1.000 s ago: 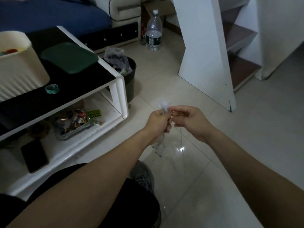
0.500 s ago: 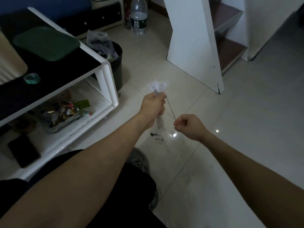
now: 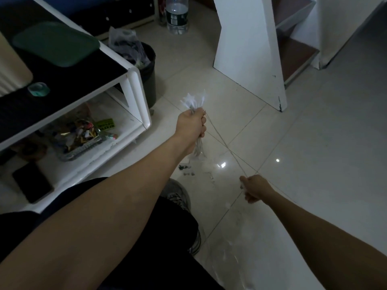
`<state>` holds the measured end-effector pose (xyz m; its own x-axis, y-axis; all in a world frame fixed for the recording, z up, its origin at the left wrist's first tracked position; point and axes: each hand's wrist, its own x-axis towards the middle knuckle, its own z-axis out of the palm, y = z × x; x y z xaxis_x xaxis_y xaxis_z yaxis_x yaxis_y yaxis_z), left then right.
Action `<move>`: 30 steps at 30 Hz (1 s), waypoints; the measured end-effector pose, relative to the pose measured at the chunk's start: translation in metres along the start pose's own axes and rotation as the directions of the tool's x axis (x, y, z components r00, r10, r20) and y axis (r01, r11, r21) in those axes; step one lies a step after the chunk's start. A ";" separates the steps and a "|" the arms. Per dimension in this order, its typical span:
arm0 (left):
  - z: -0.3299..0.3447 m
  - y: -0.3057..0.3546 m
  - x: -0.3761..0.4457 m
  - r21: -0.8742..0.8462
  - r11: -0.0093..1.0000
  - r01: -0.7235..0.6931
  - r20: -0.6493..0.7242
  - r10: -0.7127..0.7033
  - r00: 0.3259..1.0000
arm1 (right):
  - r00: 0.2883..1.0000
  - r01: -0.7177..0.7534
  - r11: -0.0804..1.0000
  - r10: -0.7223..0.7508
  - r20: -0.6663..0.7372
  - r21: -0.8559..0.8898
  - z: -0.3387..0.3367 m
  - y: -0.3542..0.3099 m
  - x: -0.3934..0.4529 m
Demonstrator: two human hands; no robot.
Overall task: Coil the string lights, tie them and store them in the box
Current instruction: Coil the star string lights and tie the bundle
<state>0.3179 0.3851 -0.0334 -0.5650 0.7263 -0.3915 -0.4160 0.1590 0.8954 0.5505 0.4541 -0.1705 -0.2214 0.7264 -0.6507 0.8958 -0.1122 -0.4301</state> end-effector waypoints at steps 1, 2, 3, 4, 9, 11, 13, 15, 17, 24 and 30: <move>0.000 -0.002 0.001 0.011 1.000 0.000 -0.008 0.000 1.000 | 0.999 -0.042 0.989 0.041 0.011 0.143 -0.004 -0.001 -0.003; 0.000 -0.003 0.001 0.017 1.000 0.000 -0.017 0.000 1.000 | 0.998 -0.070 0.962 0.065 0.027 0.264 -0.008 -0.002 -0.002; 0.000 -0.005 0.002 0.019 1.000 0.000 -0.028 0.001 1.000 | 0.996 -0.090 0.926 0.078 0.050 0.367 -0.013 -0.005 -0.003; 0.001 -0.005 0.003 0.018 1.000 0.000 -0.037 0.001 0.999 | 0.994 -0.107 0.875 0.083 0.071 0.472 -0.019 -0.009 -0.003; -0.003 0.000 0.006 -0.016 1.000 0.006 -0.078 -0.007 0.997 | 0.998 -0.057 0.636 0.030 0.049 0.769 -0.051 -0.047 0.007; -0.005 0.005 0.006 -0.035 0.999 0.003 -0.099 -0.007 0.995 | 0.999 0.034 0.608 -0.024 -0.025 0.793 -0.069 -0.066 0.011; -0.007 0.010 0.007 -0.051 0.999 -0.015 -0.124 0.009 0.992 | 0.990 0.143 0.622 -0.087 -0.114 0.770 -0.087 -0.085 0.012; -0.011 0.017 0.007 -0.064 0.997 -0.039 -0.147 0.030 0.989 | 0.964 0.265 0.648 -0.150 -0.221 0.714 -0.106 -0.110 0.009; -0.015 0.025 0.007 -0.088 0.995 -0.052 -0.162 0.037 0.986 | 0.925 0.374 0.675 -0.217 -0.312 0.636 -0.122 -0.135 0.006; -0.054 0.075 0.009 -0.173 0.974 -0.147 -0.220 0.107 0.970 | 0.792 0.602 0.732 -0.498 -0.353 0.319 -0.162 -0.230 -0.019; -0.104 0.115 -0.002 -0.104 0.972 -0.210 -0.244 0.180 0.953 | 0.747 0.665 0.657 -0.600 -0.287 0.357 -0.156 -0.305 -0.041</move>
<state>0.1973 0.3326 0.0488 -0.7875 0.5571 -0.2637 -0.3594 -0.0675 0.9307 0.3466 0.5644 0.0851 -0.5918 0.8046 -0.0480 0.3037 0.1673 -0.9380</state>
